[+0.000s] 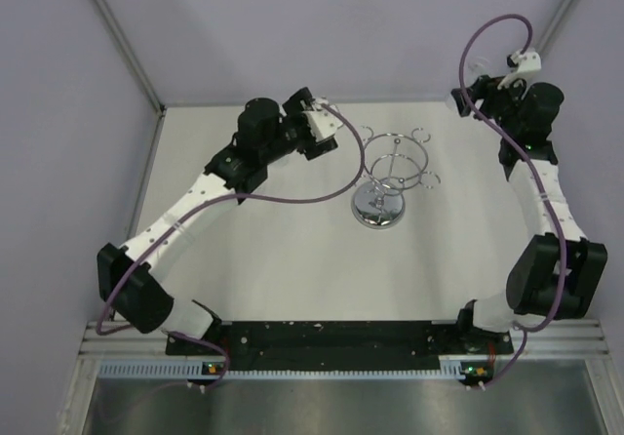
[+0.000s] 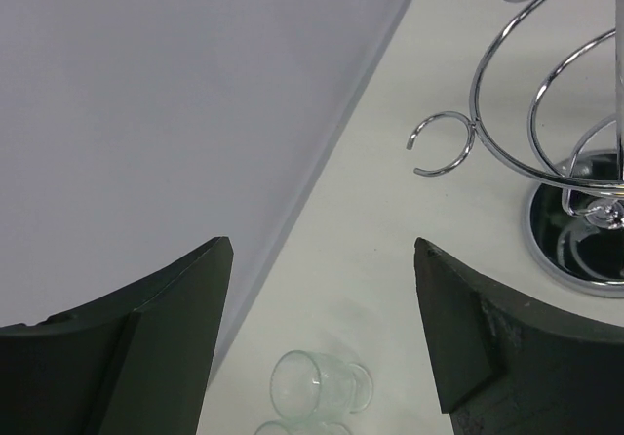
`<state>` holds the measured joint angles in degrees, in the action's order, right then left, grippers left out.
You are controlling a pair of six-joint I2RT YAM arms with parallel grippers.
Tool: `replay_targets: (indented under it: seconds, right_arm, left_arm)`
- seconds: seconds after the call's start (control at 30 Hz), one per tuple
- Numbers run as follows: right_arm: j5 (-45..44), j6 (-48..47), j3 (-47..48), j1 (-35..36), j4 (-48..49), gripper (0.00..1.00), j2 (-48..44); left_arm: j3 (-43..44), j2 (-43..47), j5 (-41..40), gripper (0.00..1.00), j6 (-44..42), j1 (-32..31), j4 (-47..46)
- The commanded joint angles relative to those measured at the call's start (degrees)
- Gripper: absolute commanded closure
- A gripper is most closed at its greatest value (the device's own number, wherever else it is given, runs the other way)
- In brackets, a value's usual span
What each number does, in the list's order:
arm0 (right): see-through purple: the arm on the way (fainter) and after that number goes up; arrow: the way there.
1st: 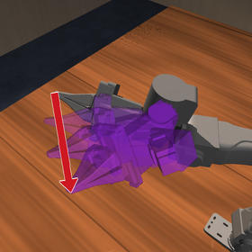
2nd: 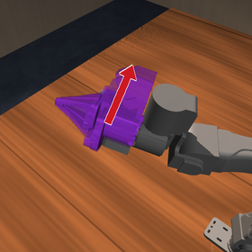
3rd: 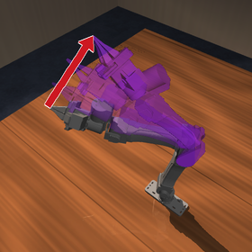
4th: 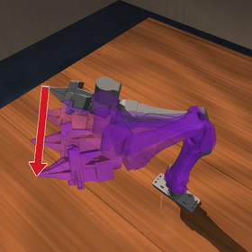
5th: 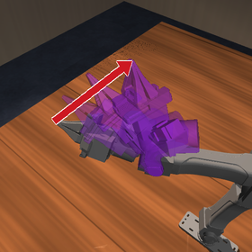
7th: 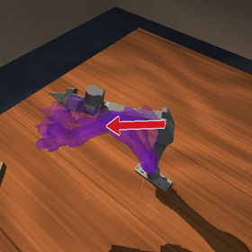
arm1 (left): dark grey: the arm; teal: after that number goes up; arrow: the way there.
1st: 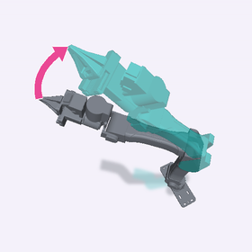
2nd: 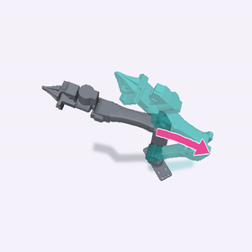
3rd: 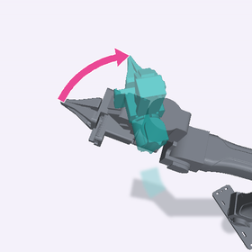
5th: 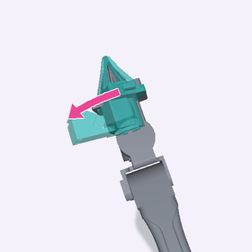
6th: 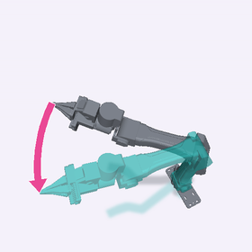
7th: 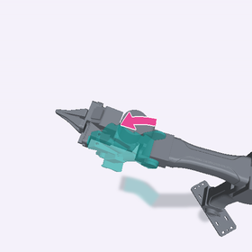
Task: Take the wine glass off the wine glass rack
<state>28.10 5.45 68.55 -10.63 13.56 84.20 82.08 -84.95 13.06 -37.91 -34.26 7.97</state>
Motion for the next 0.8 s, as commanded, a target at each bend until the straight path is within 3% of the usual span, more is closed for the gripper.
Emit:
replay_targets:
  seconds: [0.0,0.23,0.47,0.57,0.63,0.77]
  right_arm:
    - [-4.1,5.52,9.22,5.53,-5.47,1.0,-6.5]
    - [3.44,19.75,14.85,10.1,-6.01,1.0,-5.55]
    - [11.62,28.9,20.56,18.27,-6.01,1.0,-2.65]
    - [12.59,34.34,21.01,21.43,-4.08,1.0,-1.15]
    - [12.86,37.6,21.01,23.11,-3.28,1.0,-0.27]
    - [13.12,40.07,20.48,25.31,-3.28,1.0,0.0]
  left_arm:
    - [-9.55,7.68,1.44,0.21,-2.68,0.6,-20.25]
    - [-15.98,11.29,0.3,0.24,-8.66,0.51,-29.93]
    - [-18.97,12.87,5.04,0.4,-10.42,-0.01,-37.13]
    - [-23.18,13.31,7.59,0.4,-21.28,-2.64,-43.36]
    - [-27.83,13.14,8.82,0.4,-29.82,-4.05,-52.56]
    - [-30.76,11.65,7.95,0.42,-37.92,-5.55,-60.44]
